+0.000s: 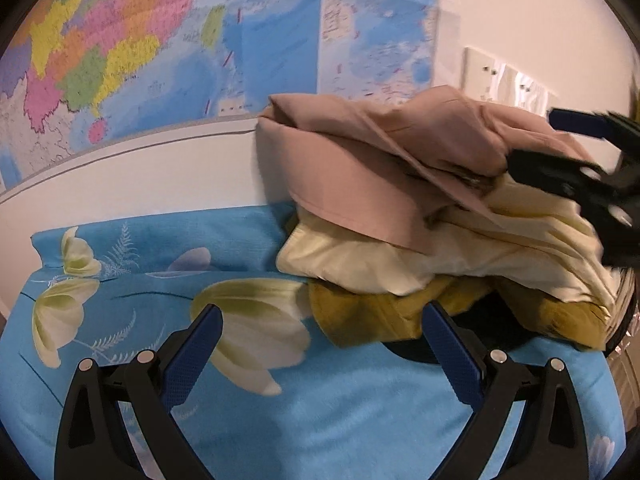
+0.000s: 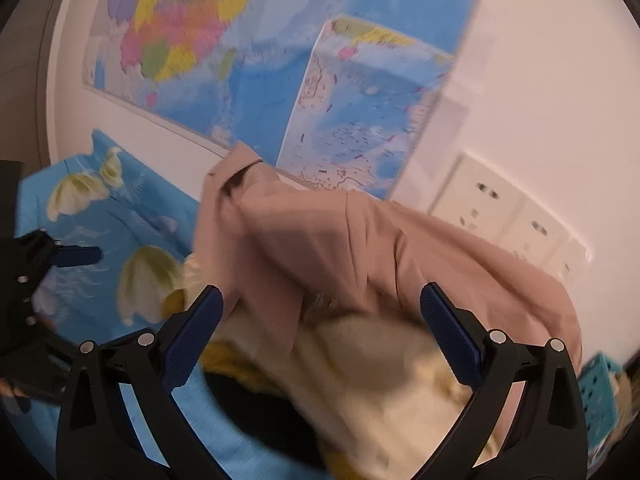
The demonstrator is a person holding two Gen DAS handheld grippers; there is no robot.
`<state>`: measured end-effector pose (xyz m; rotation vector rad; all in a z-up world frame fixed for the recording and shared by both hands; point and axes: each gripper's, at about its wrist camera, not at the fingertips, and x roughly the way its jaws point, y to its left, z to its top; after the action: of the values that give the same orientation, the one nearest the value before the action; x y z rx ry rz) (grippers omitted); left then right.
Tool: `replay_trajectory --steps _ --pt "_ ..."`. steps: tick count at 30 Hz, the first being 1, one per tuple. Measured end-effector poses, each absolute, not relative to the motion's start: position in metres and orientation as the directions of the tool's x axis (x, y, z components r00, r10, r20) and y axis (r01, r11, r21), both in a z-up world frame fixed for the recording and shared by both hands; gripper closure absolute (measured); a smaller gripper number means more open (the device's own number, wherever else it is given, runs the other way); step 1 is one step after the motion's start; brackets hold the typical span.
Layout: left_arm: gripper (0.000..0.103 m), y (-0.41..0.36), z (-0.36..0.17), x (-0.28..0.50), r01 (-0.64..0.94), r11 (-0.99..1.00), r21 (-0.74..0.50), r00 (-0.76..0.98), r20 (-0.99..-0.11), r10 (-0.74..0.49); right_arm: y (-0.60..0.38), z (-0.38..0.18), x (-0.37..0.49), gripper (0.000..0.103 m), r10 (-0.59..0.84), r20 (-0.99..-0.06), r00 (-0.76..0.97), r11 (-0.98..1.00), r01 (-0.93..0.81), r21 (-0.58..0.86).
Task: Fold large clothes
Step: 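Grasp the pink jacket on the pile with the right tool while the left tool grasps it too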
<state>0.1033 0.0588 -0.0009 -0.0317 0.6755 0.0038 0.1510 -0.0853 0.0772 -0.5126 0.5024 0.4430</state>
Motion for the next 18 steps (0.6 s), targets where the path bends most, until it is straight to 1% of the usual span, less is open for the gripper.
replay_trajectory --steps 5,6,8,9,10,11,12,13,14,15,16,17,18 --pt "0.007 0.073 -0.008 0.125 -0.042 0.999 -0.018 0.768 -0.640 0.020 -0.065 0.069 0.196 0.006 0.249 -0.603 0.758 0.745 -0.548 -0.380" --pt "0.007 0.077 -0.009 0.128 -0.047 0.999 -0.018 0.765 -0.643 0.025 -0.058 0.065 0.206 0.006 0.229 -0.617 0.753 0.735 -0.549 -0.398" --pt "0.007 0.083 -0.012 0.135 -0.061 0.998 -0.023 0.759 -0.650 0.031 -0.047 0.058 0.216 0.006 0.231 -0.643 0.730 0.690 -0.589 -0.420" --pt "0.007 0.086 -0.013 0.137 -0.068 0.997 -0.023 0.756 -0.653 0.036 -0.041 0.053 0.220 0.006 0.207 -0.638 0.742 0.672 -0.582 -0.458" --pt "0.007 0.090 -0.015 0.141 -0.077 0.997 -0.021 0.753 -0.657 0.044 -0.037 0.050 0.222 0.008 0.200 -0.639 0.743 0.658 -0.585 -0.474" --pt "0.007 0.092 -0.016 0.143 -0.080 0.997 -0.019 0.751 -0.658 0.048 -0.036 0.050 0.224 0.030 0.215 -0.641 0.737 0.651 -0.597 -0.468" --pt "0.007 0.094 -0.017 0.144 -0.082 0.996 -0.018 0.751 -0.659 0.050 -0.037 0.052 0.226 0.044 0.236 -0.650 0.722 0.653 -0.613 -0.444" --pt "0.007 0.097 -0.019 0.147 -0.086 0.996 -0.012 0.749 -0.660 0.057 -0.039 0.057 0.230 0.060 0.244 -0.670 0.701 0.666 -0.623 -0.409" --pt "0.007 0.099 -0.020 0.148 -0.086 0.996 -0.010 0.749 -0.660 0.058 -0.041 0.062 0.231 0.067 0.254 -0.671 0.696 0.681 -0.622 -0.388" --pt "0.007 0.102 -0.021 0.150 -0.084 0.996 -0.011 0.749 -0.660 0.056 -0.049 0.074 0.230 0.071 0.273 -0.655 0.704 0.699 -0.613 -0.368" --pt "0.007 0.105 -0.021 0.152 -0.082 0.997 -0.011 0.750 -0.659 0.055 -0.055 0.082 0.226 0.078 0.279 -0.642 0.715 0.712 -0.602 -0.362" --pt "0.007 0.107 -0.021 0.154 -0.078 0.997 -0.009 0.753 -0.656 0.053 -0.066 0.096 0.222 0.082 0.303 -0.618 0.725 0.728 -0.595 -0.341" --pt "0.007 0.110 -0.020 0.156 -0.073 0.997 -0.009 0.758 -0.650 0.050 -0.074 0.107 0.218 0.084 0.317 -0.597 0.737 0.742 -0.585 -0.328"
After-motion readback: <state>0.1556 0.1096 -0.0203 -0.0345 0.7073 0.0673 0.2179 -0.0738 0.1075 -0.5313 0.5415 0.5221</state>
